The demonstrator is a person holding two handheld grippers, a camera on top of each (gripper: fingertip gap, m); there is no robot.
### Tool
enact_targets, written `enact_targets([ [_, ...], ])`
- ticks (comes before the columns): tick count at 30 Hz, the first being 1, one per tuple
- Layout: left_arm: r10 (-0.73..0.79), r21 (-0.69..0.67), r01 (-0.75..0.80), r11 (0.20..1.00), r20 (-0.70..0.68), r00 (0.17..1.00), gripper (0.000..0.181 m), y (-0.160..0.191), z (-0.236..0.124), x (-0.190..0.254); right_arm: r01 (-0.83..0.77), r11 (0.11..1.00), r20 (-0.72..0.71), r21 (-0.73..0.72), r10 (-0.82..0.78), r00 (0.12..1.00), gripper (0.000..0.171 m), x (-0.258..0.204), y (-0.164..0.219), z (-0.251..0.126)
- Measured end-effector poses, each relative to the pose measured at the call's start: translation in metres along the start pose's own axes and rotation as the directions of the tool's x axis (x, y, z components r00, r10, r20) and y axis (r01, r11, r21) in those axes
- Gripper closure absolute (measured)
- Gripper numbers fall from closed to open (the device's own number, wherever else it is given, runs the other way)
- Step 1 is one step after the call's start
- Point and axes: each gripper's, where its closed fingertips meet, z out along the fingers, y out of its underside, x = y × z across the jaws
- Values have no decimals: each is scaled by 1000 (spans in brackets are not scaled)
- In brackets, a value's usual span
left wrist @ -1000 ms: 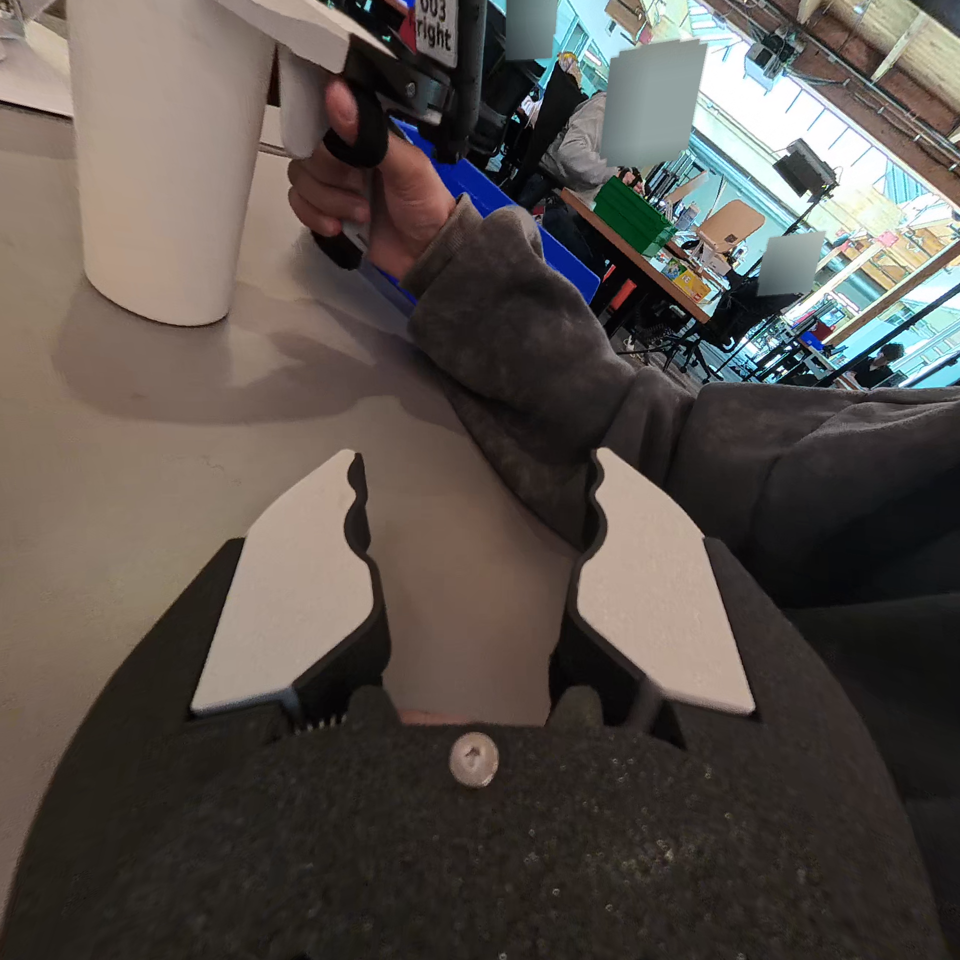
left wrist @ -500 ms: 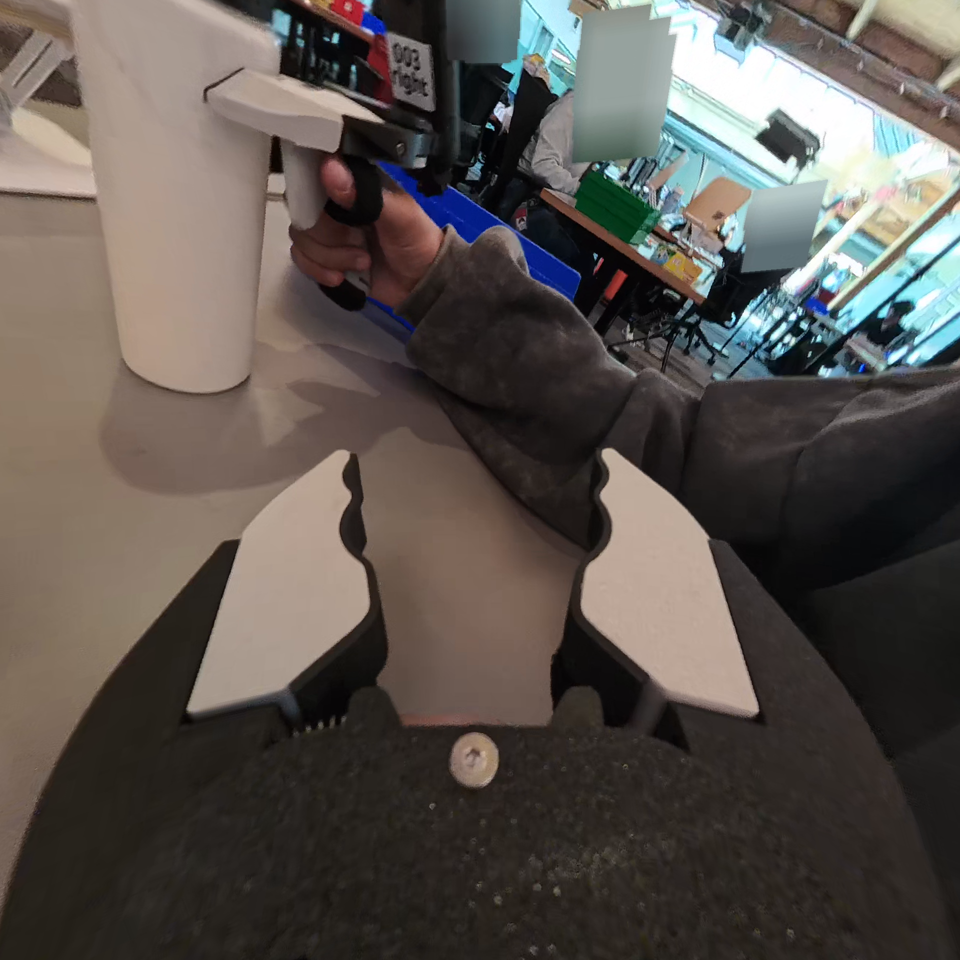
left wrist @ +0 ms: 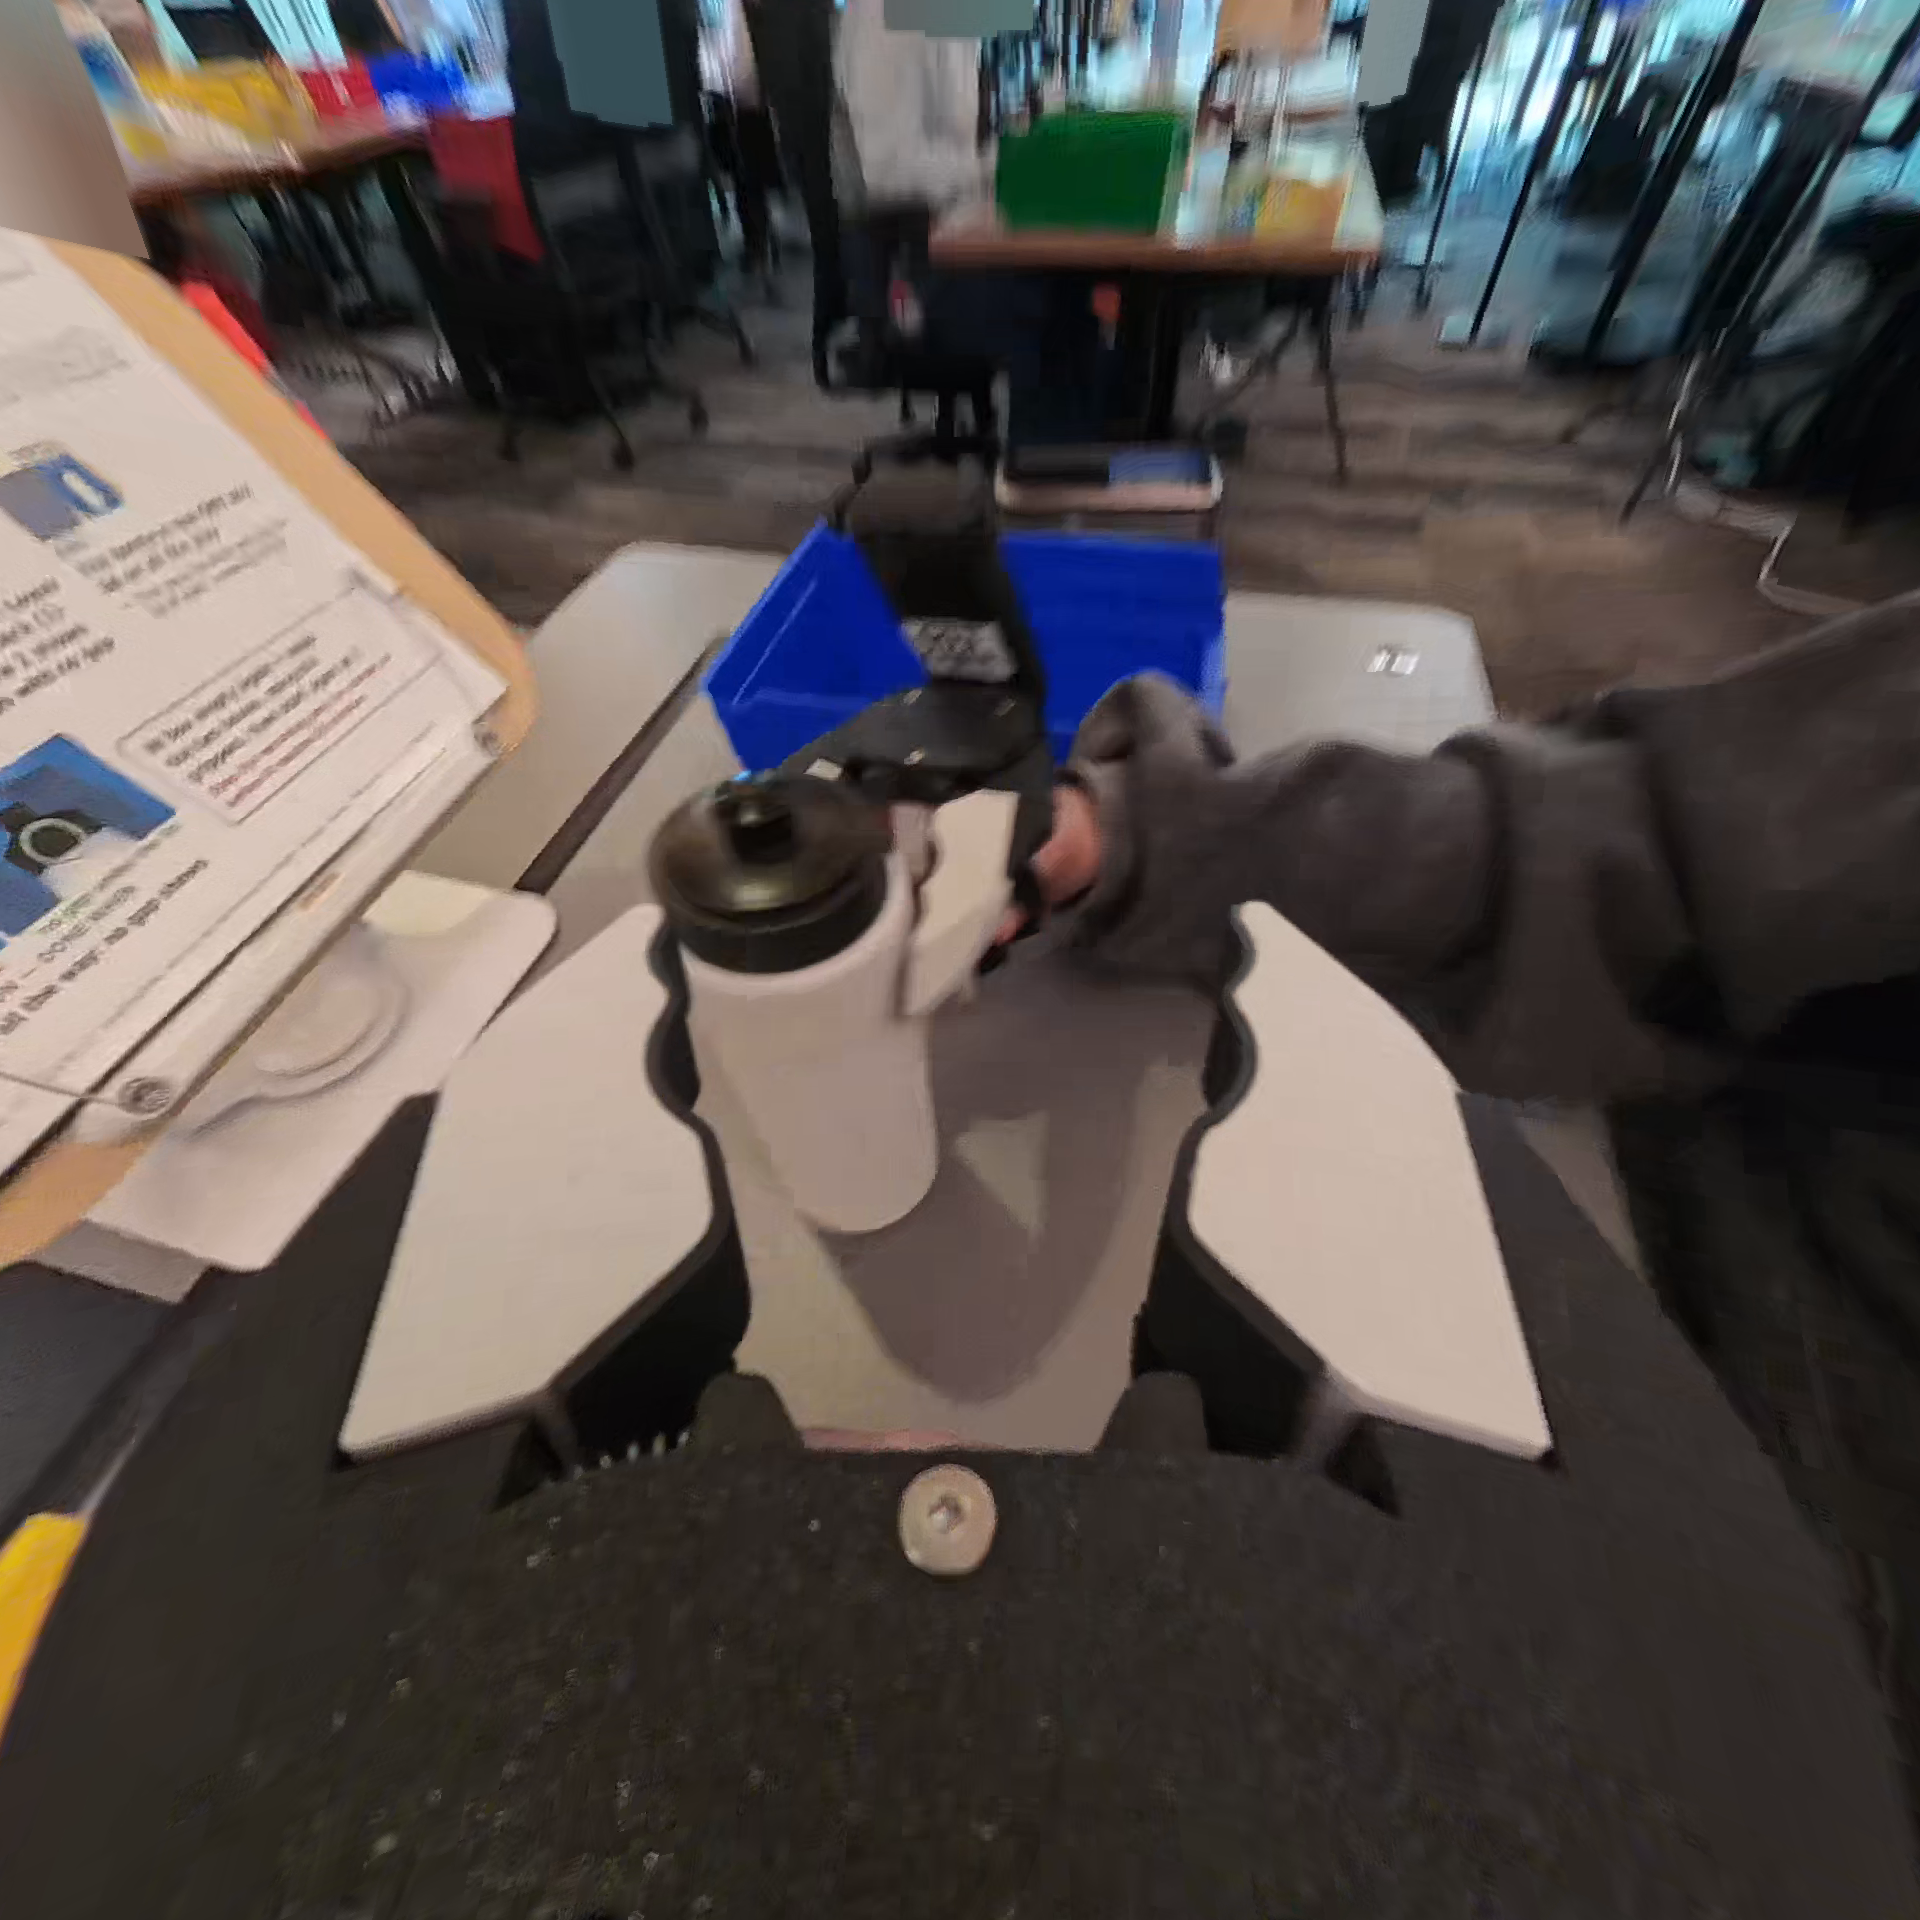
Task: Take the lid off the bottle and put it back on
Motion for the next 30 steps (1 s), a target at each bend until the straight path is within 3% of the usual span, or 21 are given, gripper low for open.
enact_targets([
  [4, -74, -127, 63, 990, -91, 993, 81, 20, 29, -45, 0, 1000, -1, -4, 0, 1000, 85, 1, 0, 0],
  [10, -70, -189, 38, 981, -164, 984, 80, 37, 70, -55, 0, 1000, -2, -7, 0, 1000, 85, 2, 0, 2],
  [16, -34, -194, -7, 981, -209, 977, 107, 35, 81, -49, -2, 1000, -9, -11, 2, 1000, 85, 2, 0, 2],
  [22, -44, -223, 16, 975, -119, 992, 111, 36, 80, -49, -3, 1000, -6, -8, 3, 1000, 85, 3, 0, 1],
  [30, -132, -160, 151, 976, 123, 984, 111, 33, 83, -55, 14, 999, -82, -38, -17, 996, 86, 8, 1, 1],
])
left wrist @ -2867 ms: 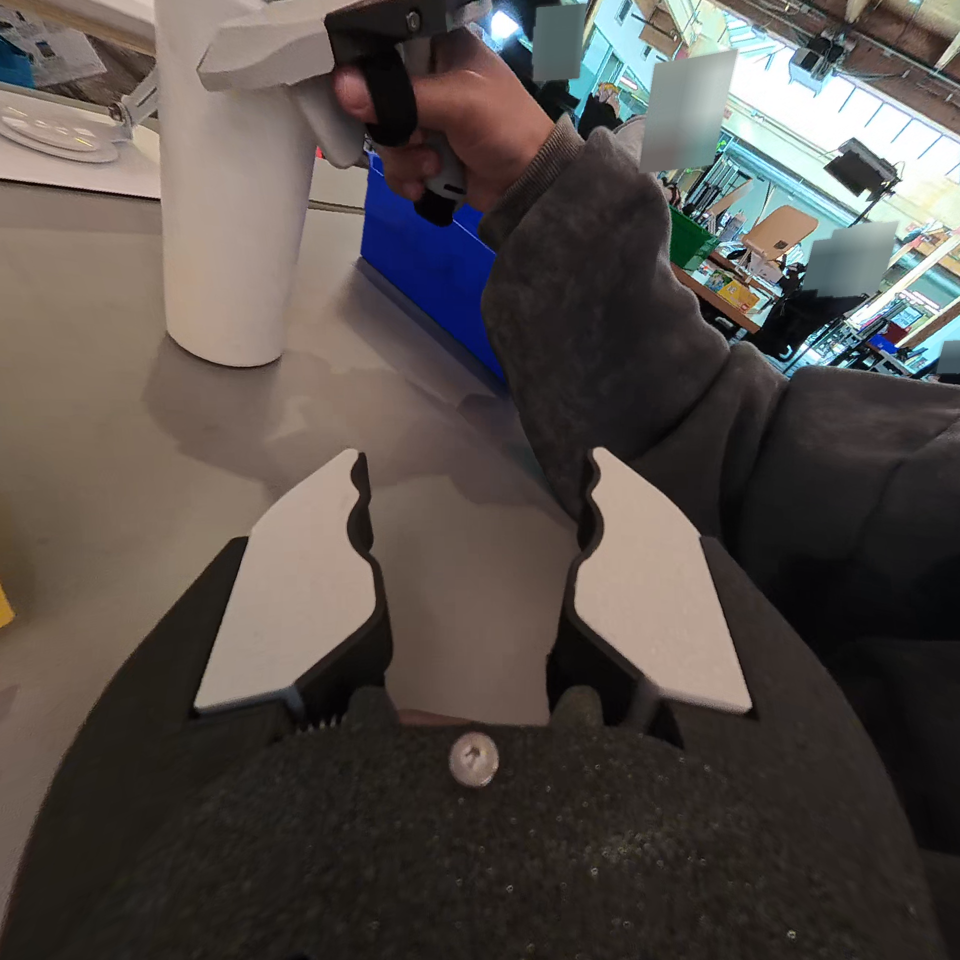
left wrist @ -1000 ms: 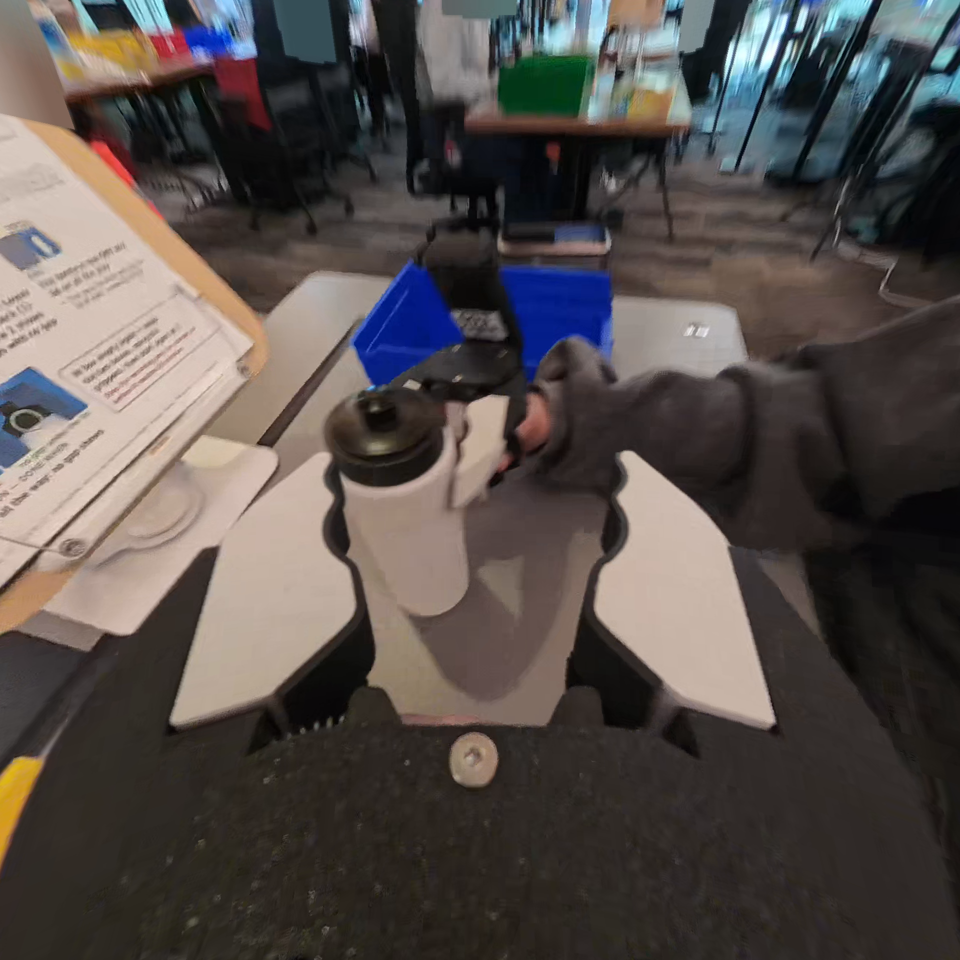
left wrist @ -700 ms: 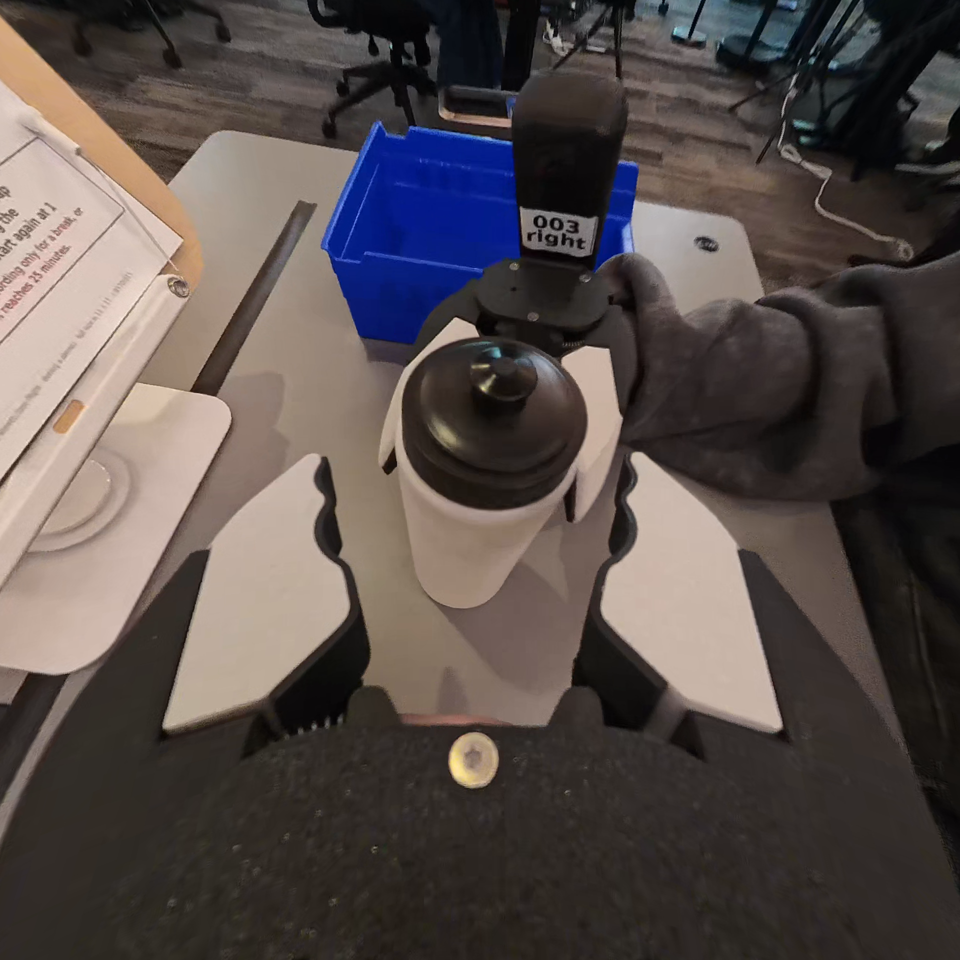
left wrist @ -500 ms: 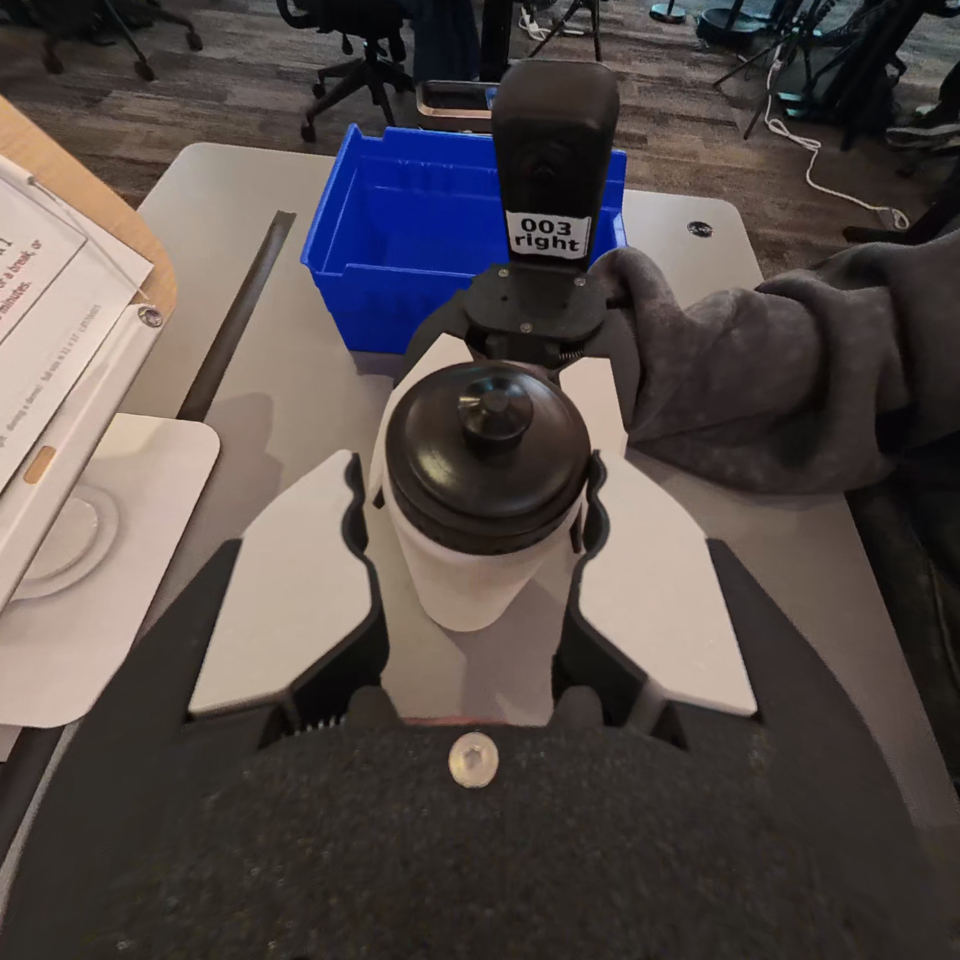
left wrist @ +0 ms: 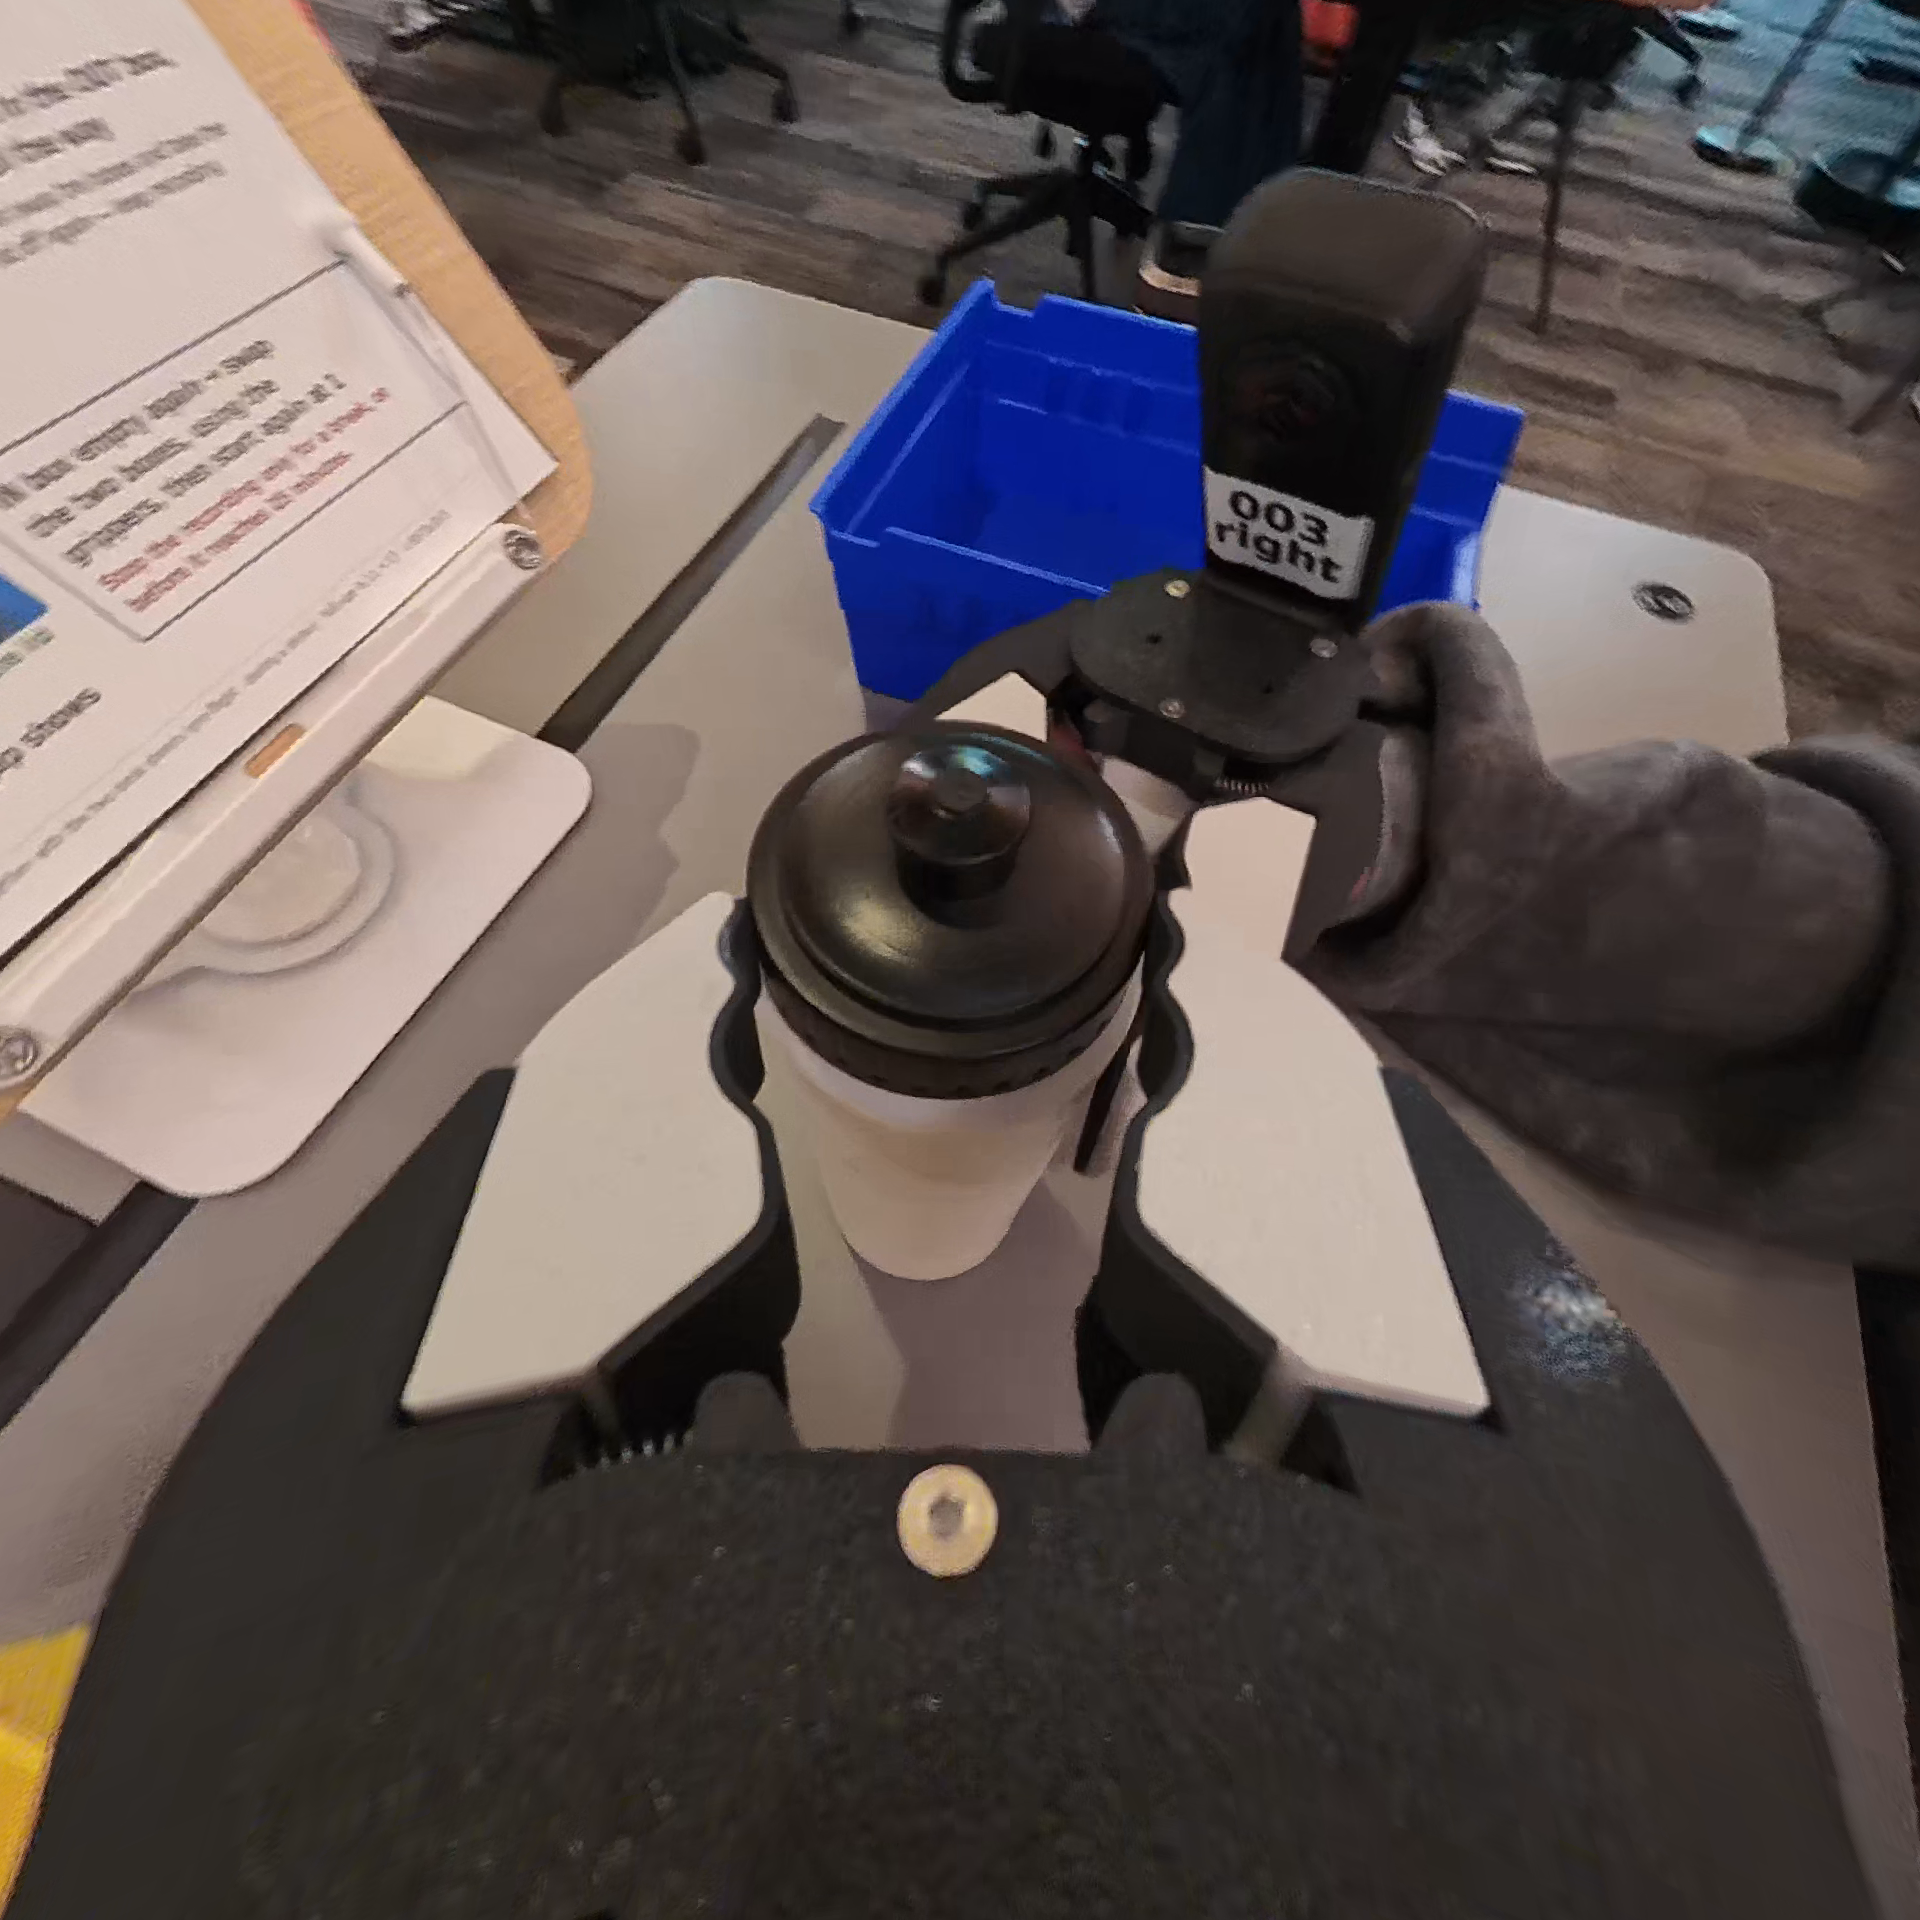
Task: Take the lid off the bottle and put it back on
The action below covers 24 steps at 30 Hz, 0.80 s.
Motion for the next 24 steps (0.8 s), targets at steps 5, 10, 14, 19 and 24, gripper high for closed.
enact_targets([
  [5, -140, 43, 134, 990, 258, 956, 111, -2, 2, -3, 1, 1000, -14, 12, -1, 1000, 86, 2, 0, -1],
  [10, -139, 38, 134, 990, 235, 962, 111, -1, -2, -1, 7, 1000, 3, 13, -7, 1000, 86, 0, 0, -1],
  [14, -60, 8, 60, 998, -84, 995, 81, -4, -18, 7, 10, 1000, 14, 13, -10, 1000, 86, -1, 0, 2],
  [19, 47, -41, -59, 997, -233, 971, 71, 12, -19, -13, 8, 1000, 21, 15, -9, 1000, 86, -1, 0, 2],
  [24, 19, 32, -5, 999, -429, 903, 71, 4, -8, -3, 11, 1000, 23, 14, -11, 1000, 86, -2, 0, 3],
])
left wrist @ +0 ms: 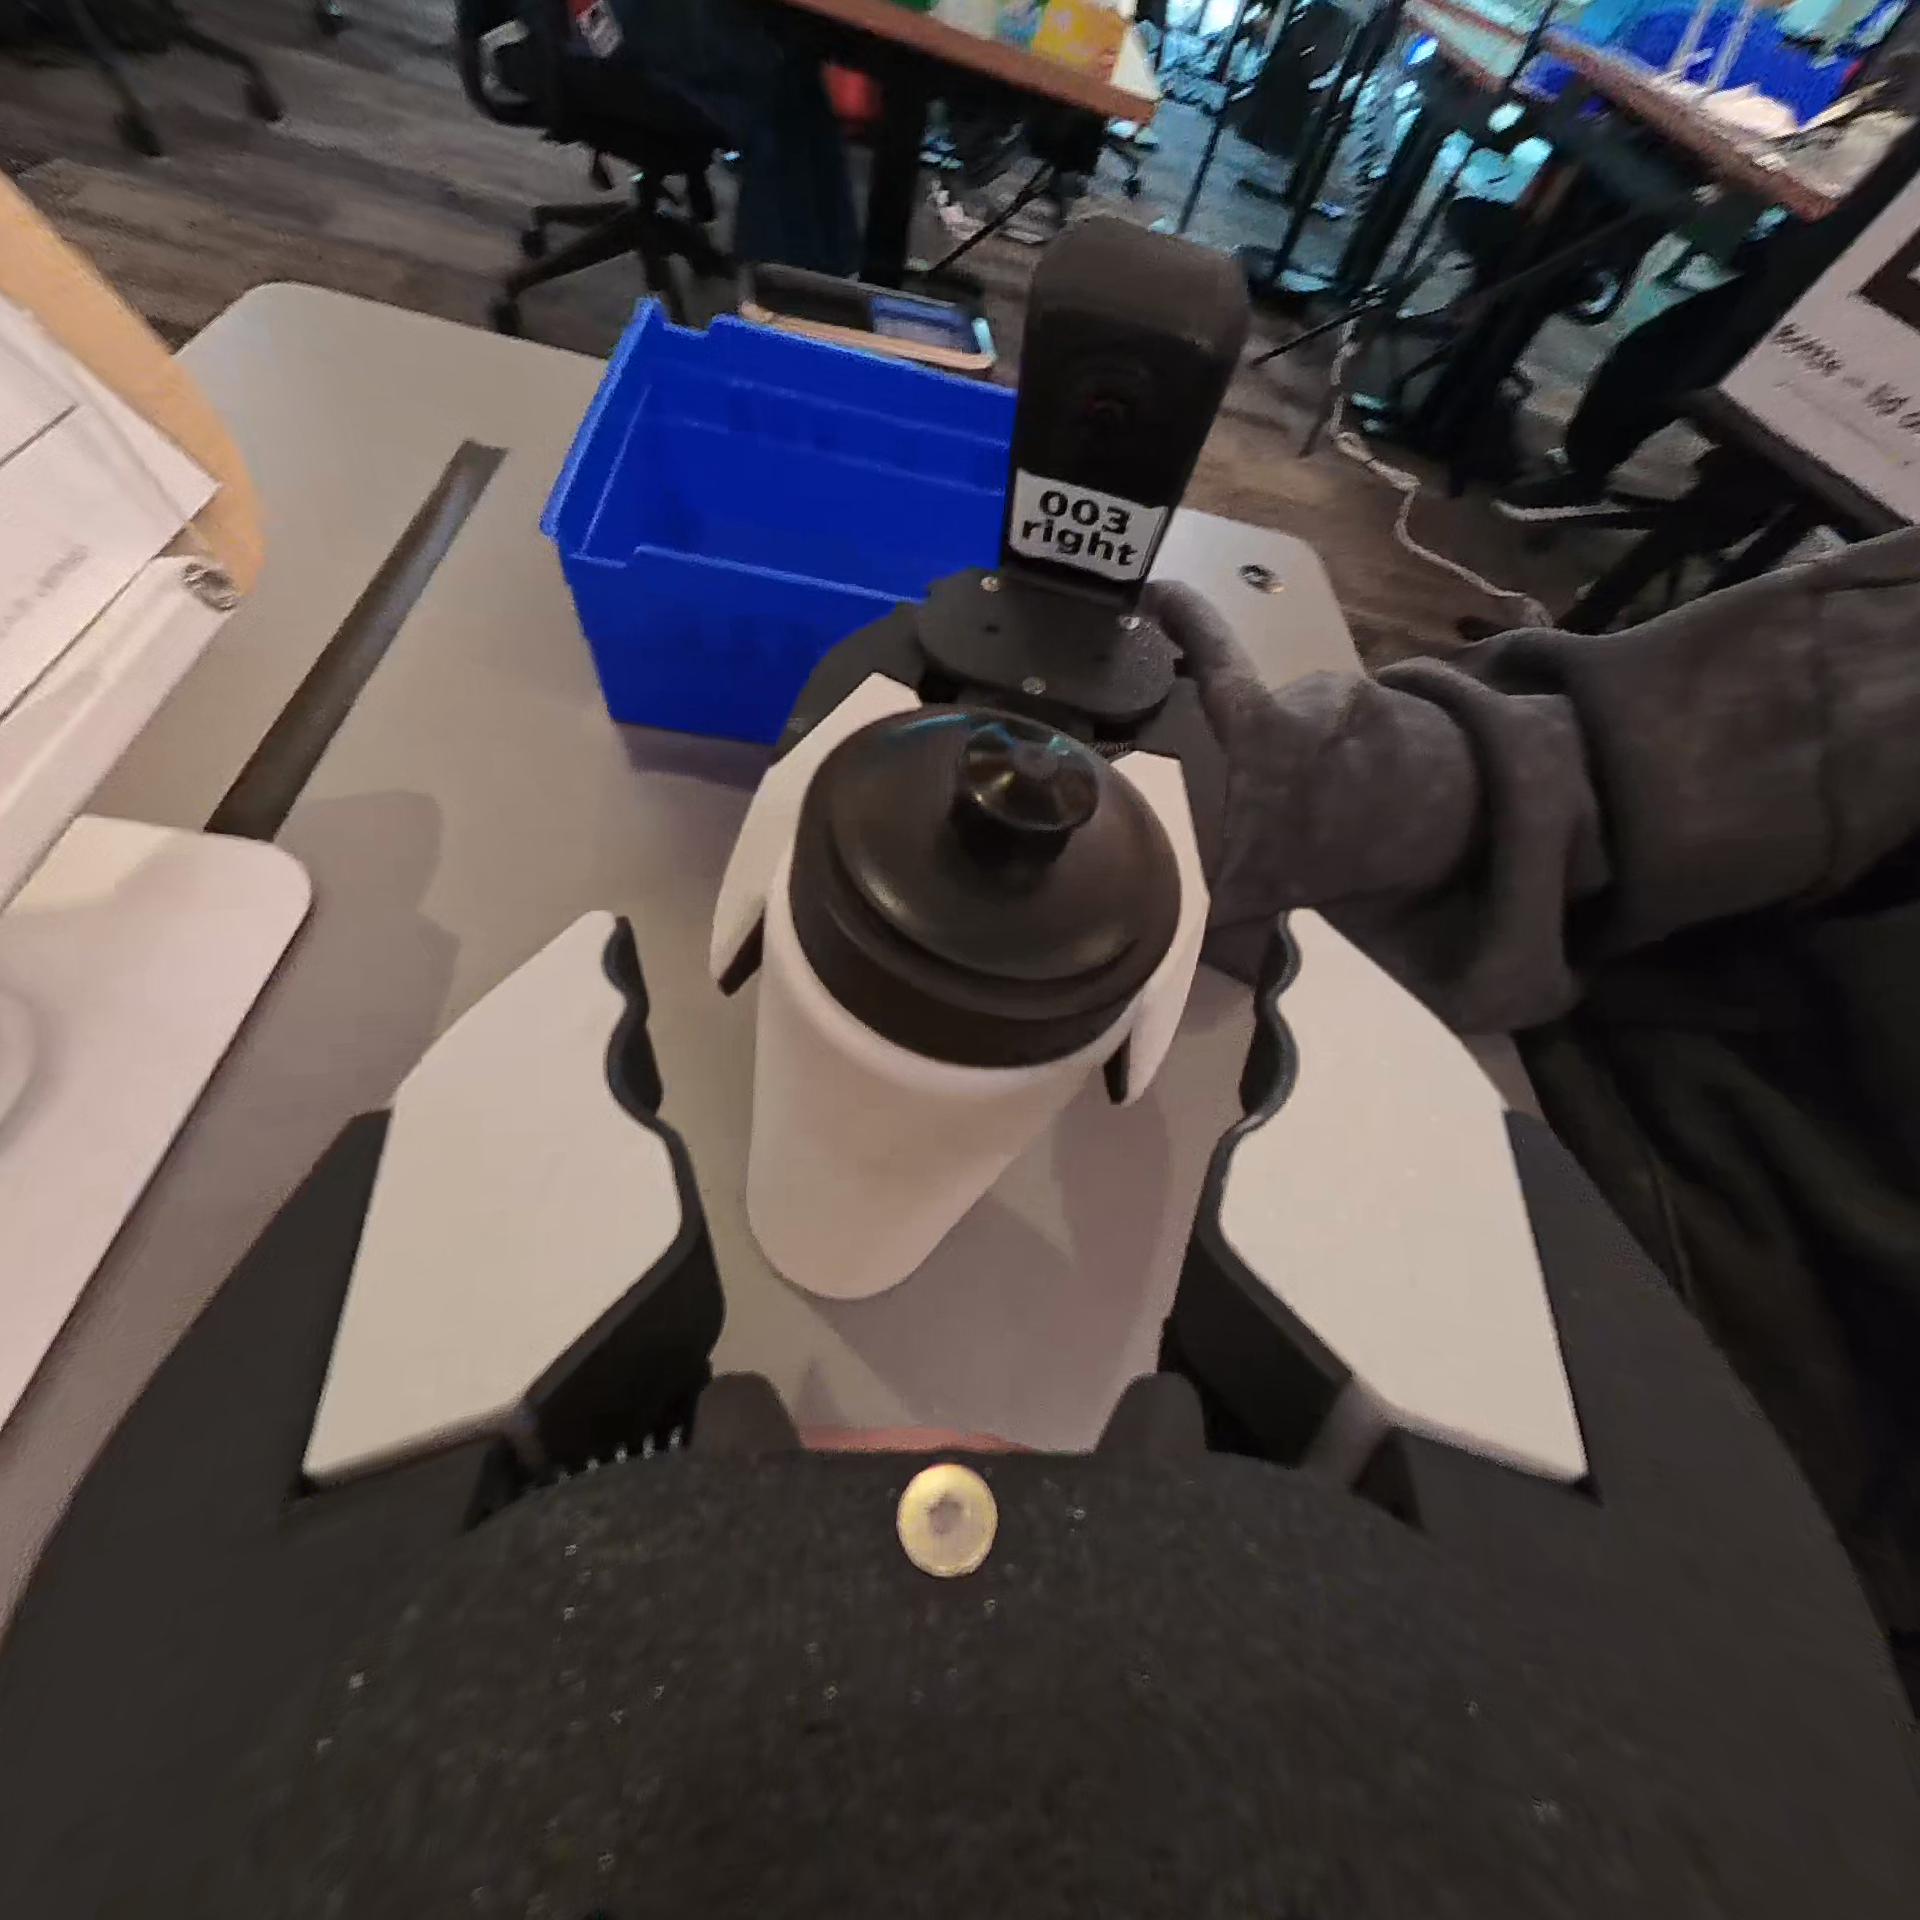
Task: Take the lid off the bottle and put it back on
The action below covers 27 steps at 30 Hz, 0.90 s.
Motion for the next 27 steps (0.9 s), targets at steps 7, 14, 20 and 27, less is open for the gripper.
enact_targets([
  [7, 80, 21, -77, 997, -152, 985, 103, -4, 7, 5, 1, 1000, 3, -1, -1, 1000, 86, 0, 0, 1],
  [14, 98, -1, -98, 995, 27, 995, 109, -6, 7, 3, -1, 1000, -8, 1, 1, 1000, 86, 2, 0, 0],
  [20, -71, 144, 20, 989, 359, 931, 109, -10, 8, -2, 1, 1000, -24, 4, -1, 1000, 86, 3, 0, -1],
  [27, -336, 411, 26, 911, 705, 625, 109, -11, 0, -7, 5, 1000, -30, 14, -5, 1000, 86, 3, -1, 2],
])
